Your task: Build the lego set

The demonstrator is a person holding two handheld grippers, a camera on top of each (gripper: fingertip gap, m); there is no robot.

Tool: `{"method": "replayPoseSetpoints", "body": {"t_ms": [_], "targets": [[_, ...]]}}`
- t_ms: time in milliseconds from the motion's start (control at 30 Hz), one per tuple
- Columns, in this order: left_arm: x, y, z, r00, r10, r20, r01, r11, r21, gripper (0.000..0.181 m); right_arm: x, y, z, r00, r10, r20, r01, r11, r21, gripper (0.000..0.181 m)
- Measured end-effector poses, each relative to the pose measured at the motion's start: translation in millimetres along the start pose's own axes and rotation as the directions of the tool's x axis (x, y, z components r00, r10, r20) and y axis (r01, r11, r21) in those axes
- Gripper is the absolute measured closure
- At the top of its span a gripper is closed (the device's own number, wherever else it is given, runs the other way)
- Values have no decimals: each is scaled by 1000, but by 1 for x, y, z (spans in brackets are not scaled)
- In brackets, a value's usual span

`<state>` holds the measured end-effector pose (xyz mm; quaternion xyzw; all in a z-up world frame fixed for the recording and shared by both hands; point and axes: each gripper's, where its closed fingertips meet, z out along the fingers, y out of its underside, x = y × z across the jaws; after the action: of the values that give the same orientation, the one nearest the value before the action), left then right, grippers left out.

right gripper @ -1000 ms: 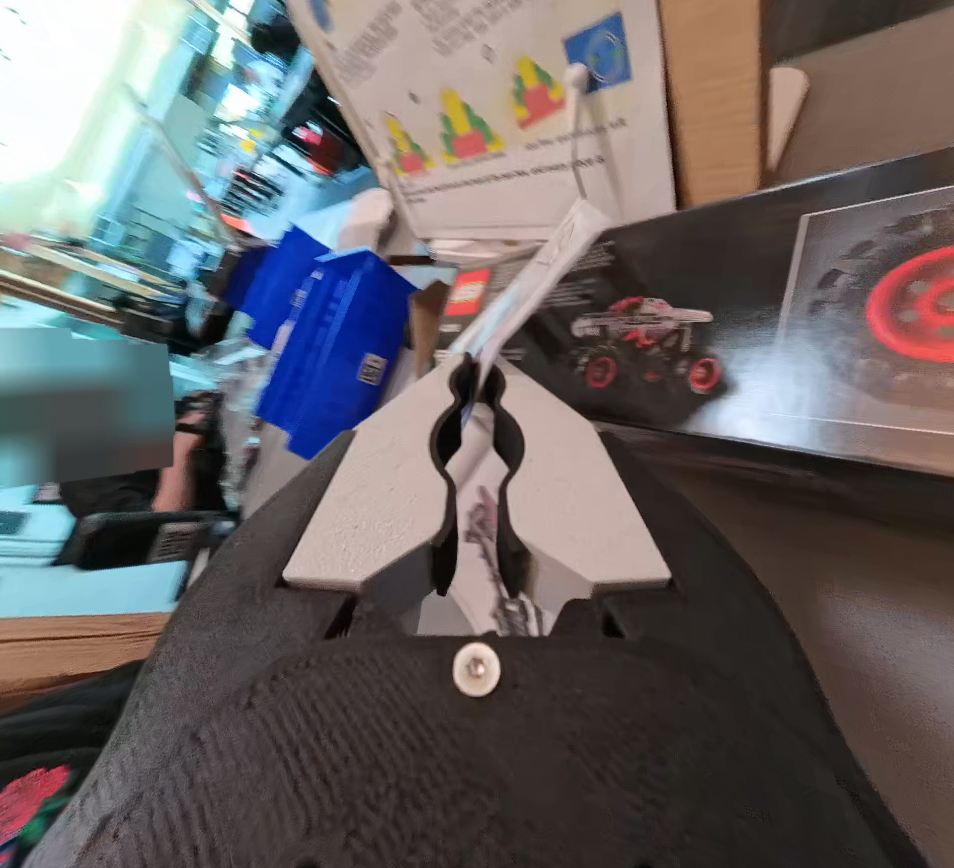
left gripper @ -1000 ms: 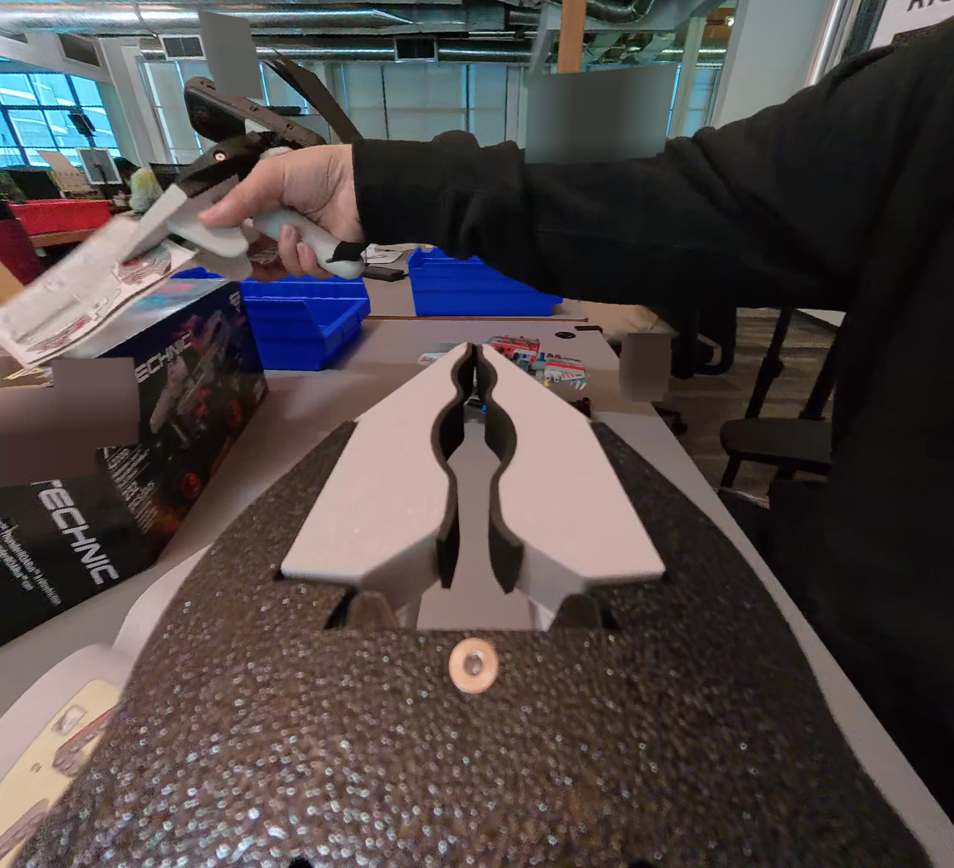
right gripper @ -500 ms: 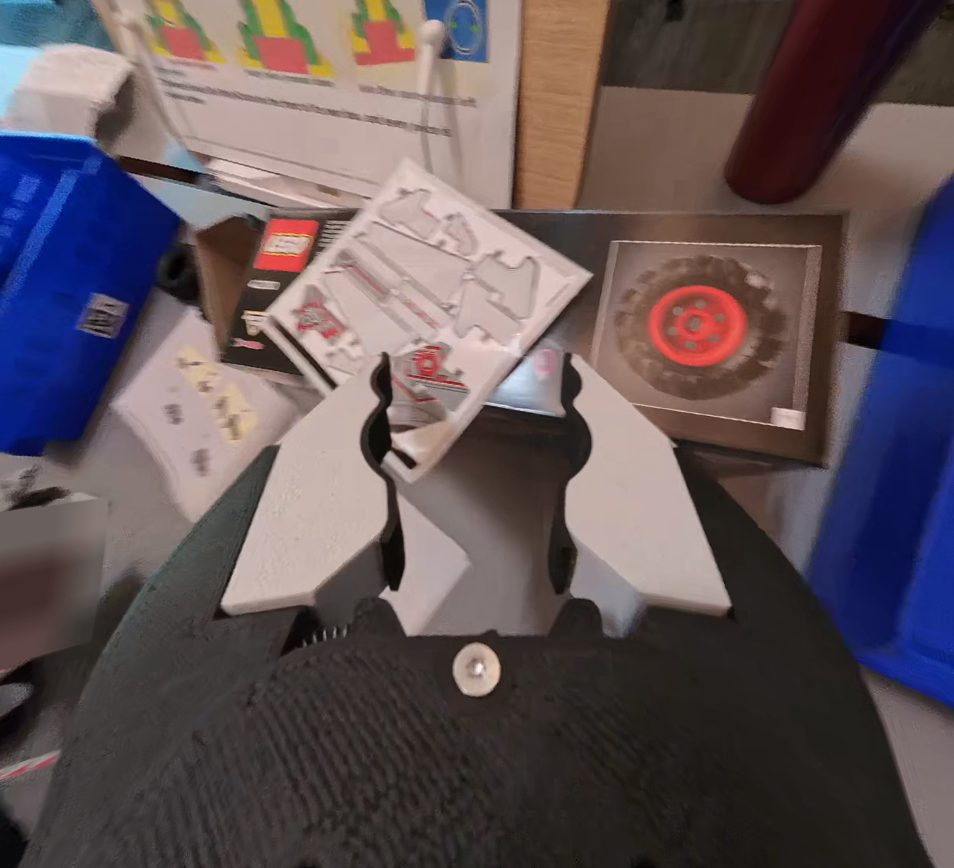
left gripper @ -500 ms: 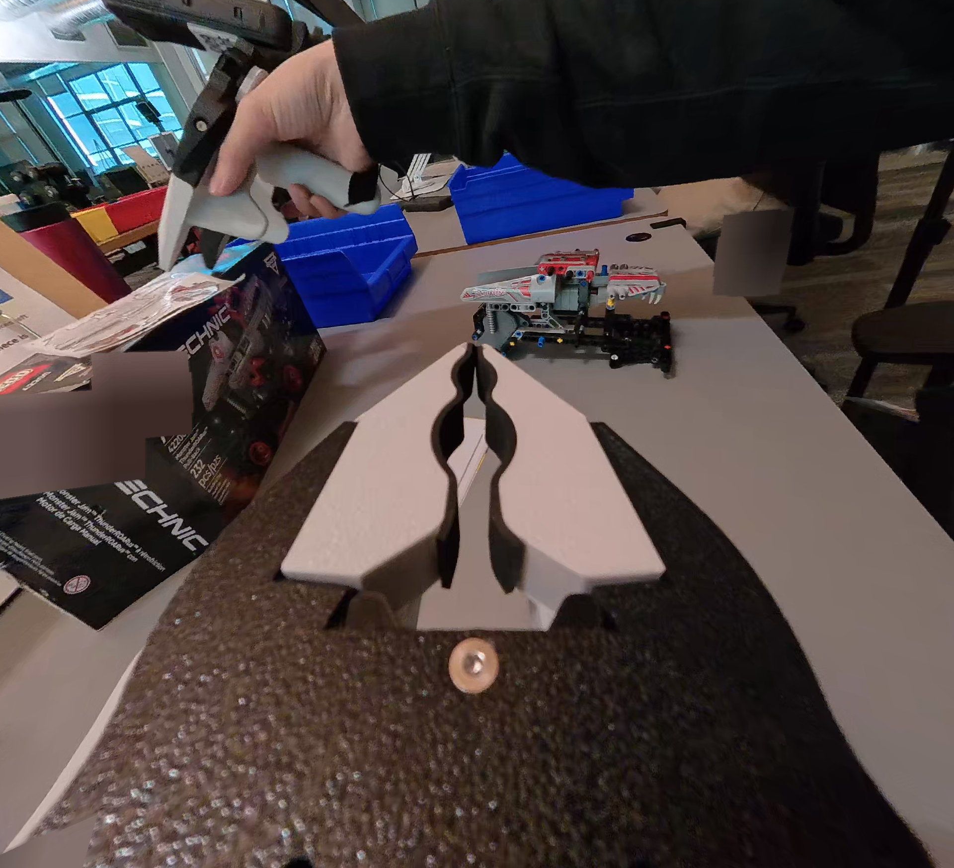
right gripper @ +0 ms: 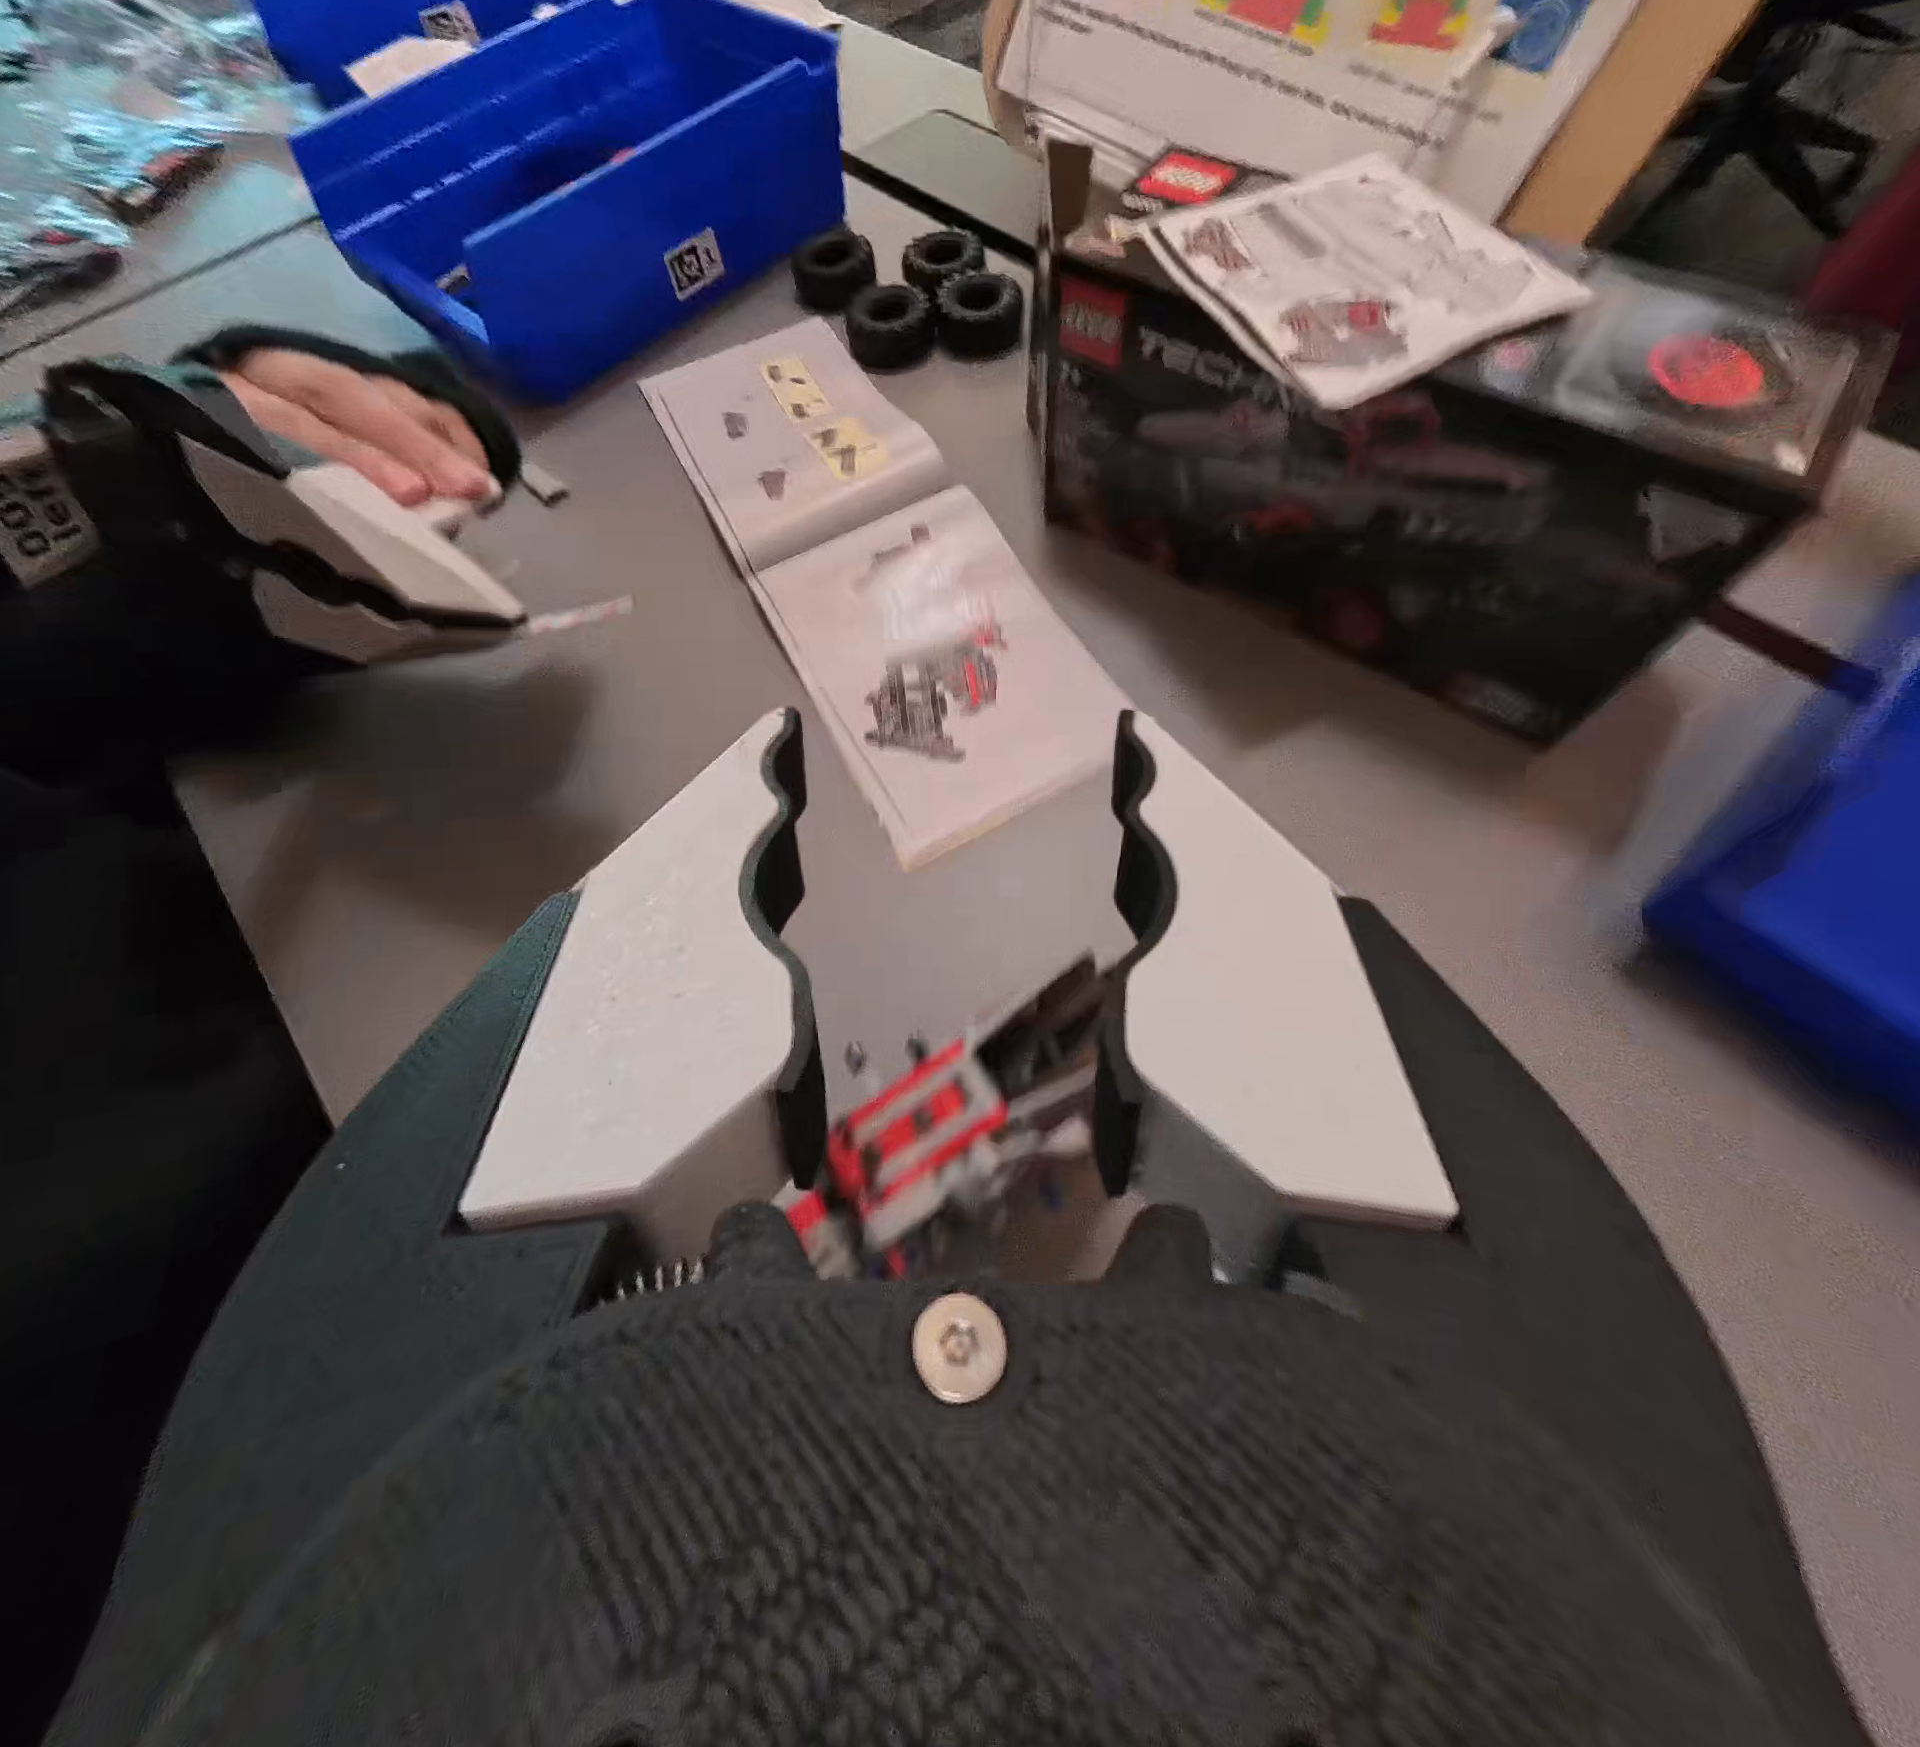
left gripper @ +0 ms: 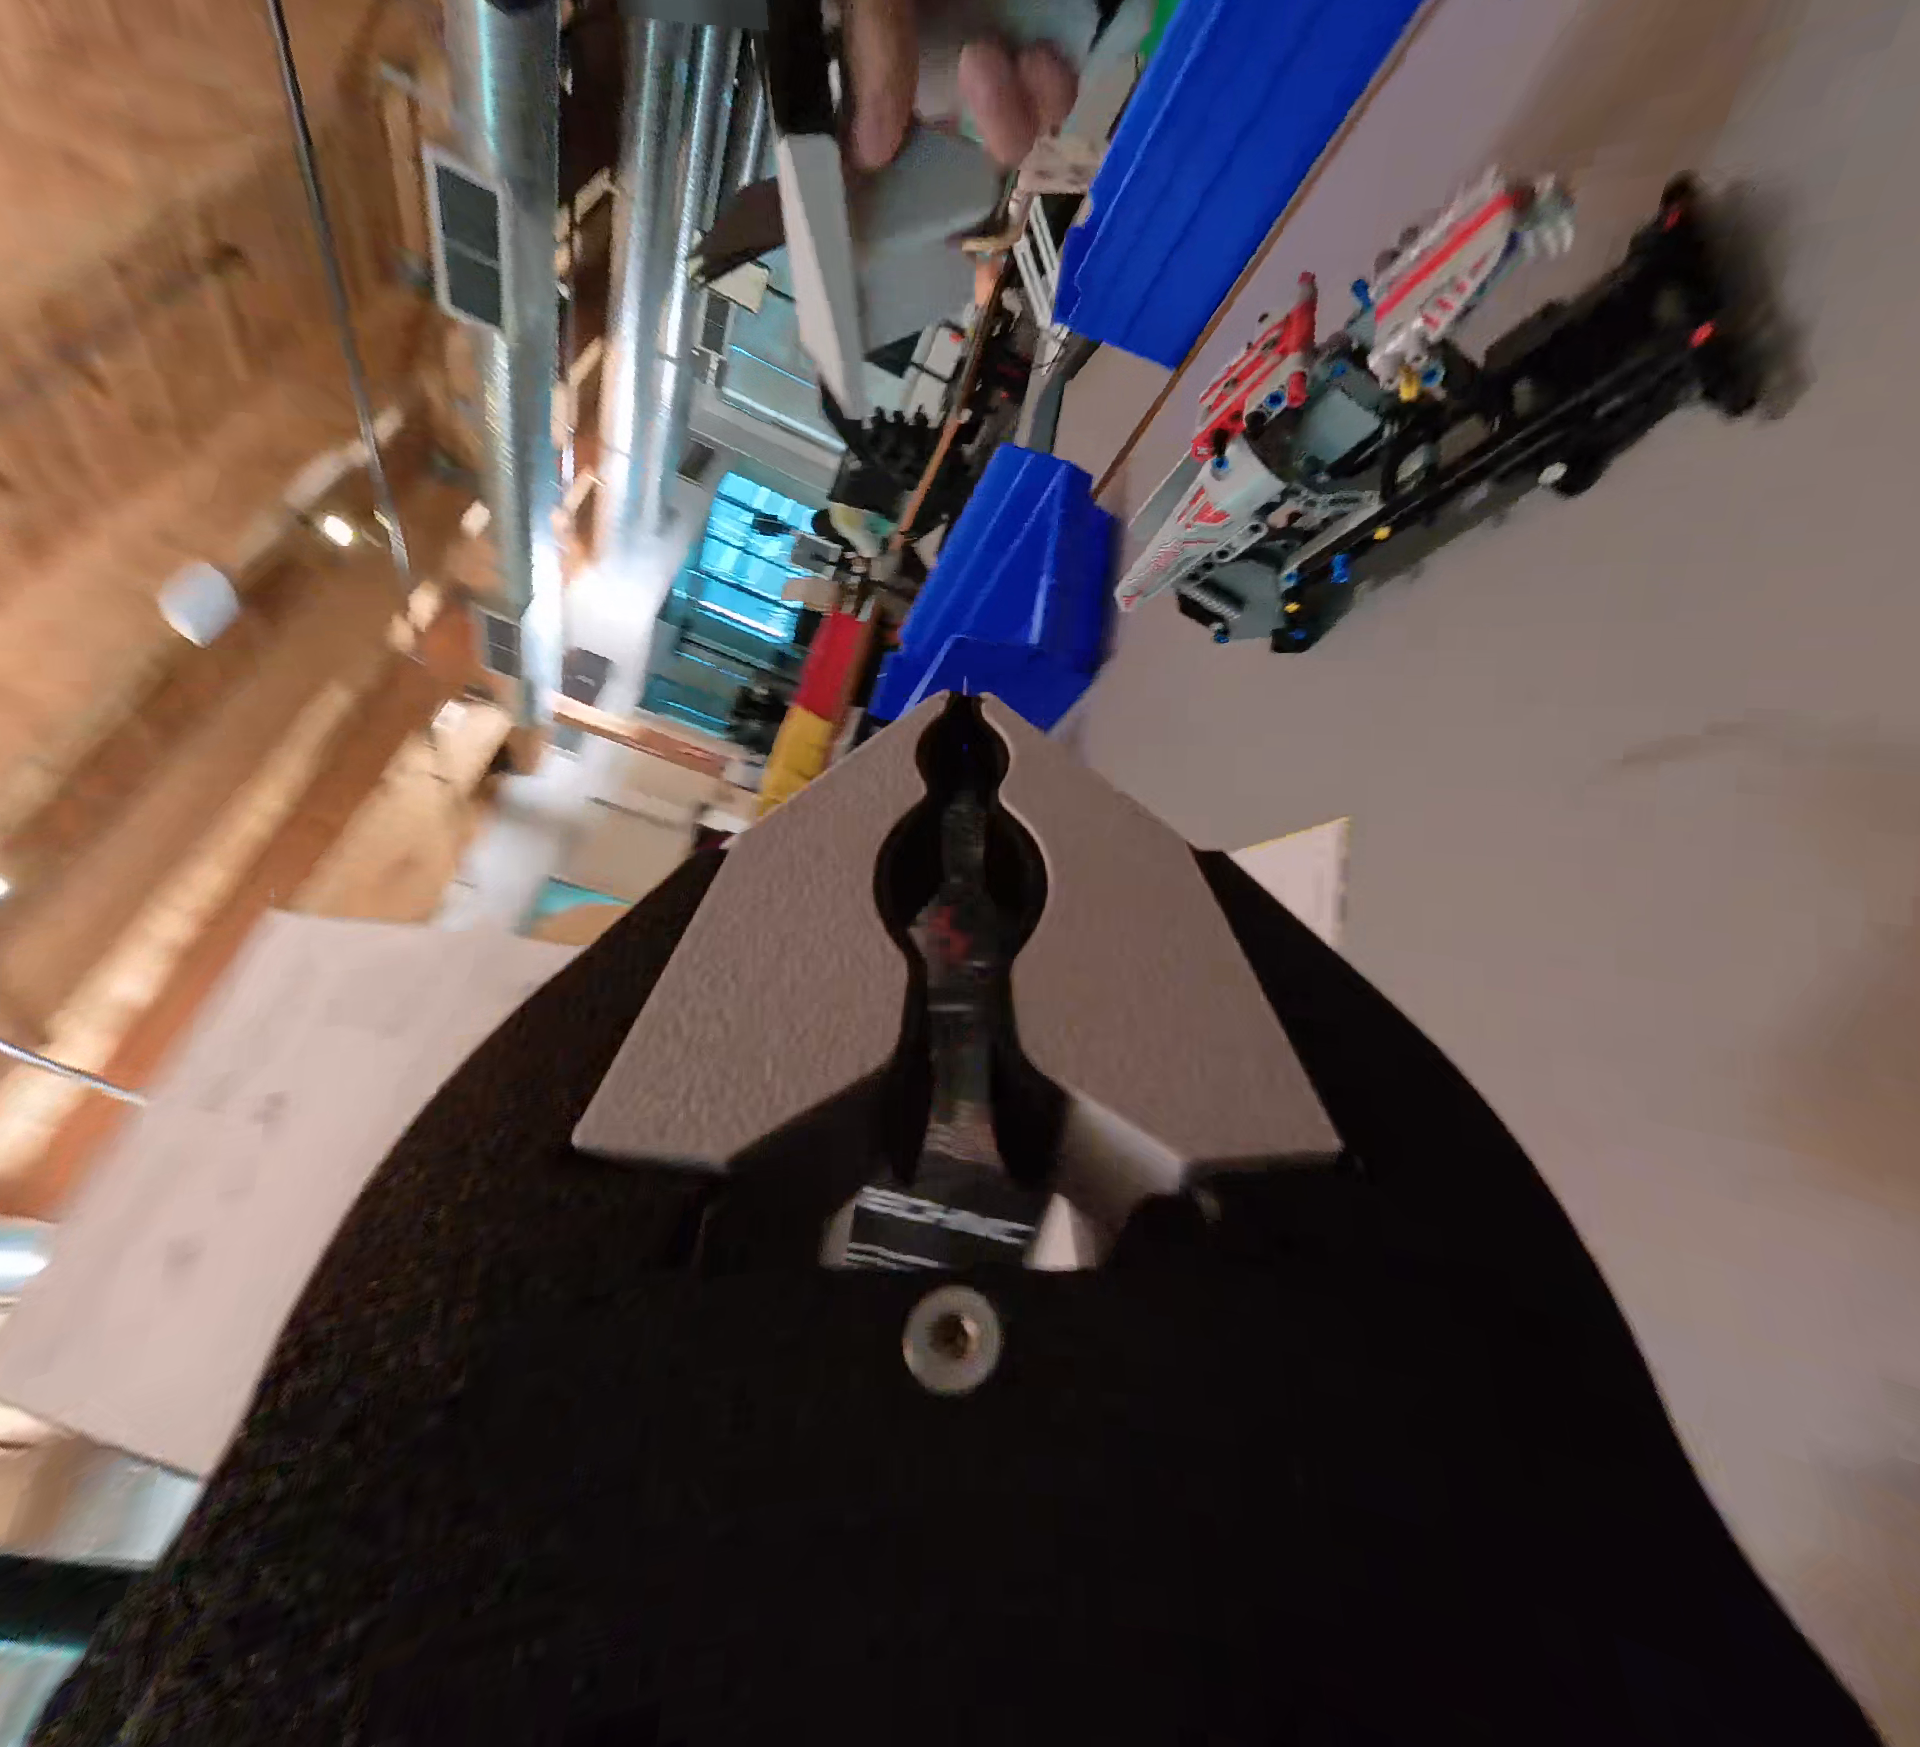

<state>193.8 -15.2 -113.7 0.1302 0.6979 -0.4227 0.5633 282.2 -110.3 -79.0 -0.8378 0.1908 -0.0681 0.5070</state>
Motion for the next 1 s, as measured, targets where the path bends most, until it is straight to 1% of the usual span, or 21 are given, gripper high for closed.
{"method": "replayPoseSetpoints", "body": {"t_ms": [67,100,133,167,200,233,267,300,333,367,400,467,533,567,633,700,800,867,933,1000], "targets": [[6,-13,10,987,163,5,-163,986,-19,181,8,31,-27,991,34,-130,-32,999,18,114],[11,-18,15,976,216,-9,-216,976,-27,181,15,46,-41,980,72,-187,-64,997,47,112],[17,-21,20,968,250,-28,-251,967,-34,181,17,60,-53,972,121,-202,-104,990,95,112],[21,-25,25,962,270,-36,-271,962,-37,181,15,73,-62,971,164,-173,-138,979,153,111],[26,-28,28,959,280,-38,-282,959,-33,181,7,88,-67,976,185,-115,-161,968,190,107],[30,-32,32,959,280,-43,-281,959,-28,181,-5,106,-68,983,177,-43,-166,968,187,104],[35,-37,35,961,274,-45,-275,961,-19,181,-17,124,-68,988,155,12,-154,974,164,105],[39,-42,38,963,268,-42,-269,963,-8,181,-23,141,-66,992,125,19,-126,982,139,107],[44,-47,42,964,263,-43,-263,965,4,181,-23,157,-62,997,73,-5,-72,992,105,103],[50,-51,46,965,258,-53,-258,966,13,181,-21,170,-56,999,22,-39,-19,997,73,97],[55,-55,51,964,260,-59,-259,966,19,181,-19,177,-51,998,-6,-57,9,998,57,98],[63,-59,63,958,277,-66,-277,961,20,181,-23,180,-39,1000,22,-21,-20,997,70,107],[66,-60,74,955,287,-72,-287,958,4,181,-33,185,-28,998,56,38,-57,997,44,113],[68,-62,78,955,284,-84,-284,959,6,181,-34,189,-24,998,52,29,-53,999,11,120],[77,-65,82,958,254,-130,-254,967,14,181,-41,191,-17,999,28,31,-27,999,-20,124],[87,-67,82,955,240,-173,-239,971,26,181,-50,184,-11,998,38,46,-39,999,6,135],[94,-68,81,947,257,-193,-256,966,27,181,-66,175,-2,994,82,77,-84,996,33,135],[95,-69,81,943,269,-196,-267,963,33,181,-71,176,2,996,54,68,-55,998,16,133],[97,-66,80,932,298,-209,-297,954,36,181,-70,179,-2,999,27,43,-26,1000,-14,128],[97,-63,79,925,311,-220,-312,950,33,181,-65,172,-13,1000,-4,-3,4,1000,0,125]]}}
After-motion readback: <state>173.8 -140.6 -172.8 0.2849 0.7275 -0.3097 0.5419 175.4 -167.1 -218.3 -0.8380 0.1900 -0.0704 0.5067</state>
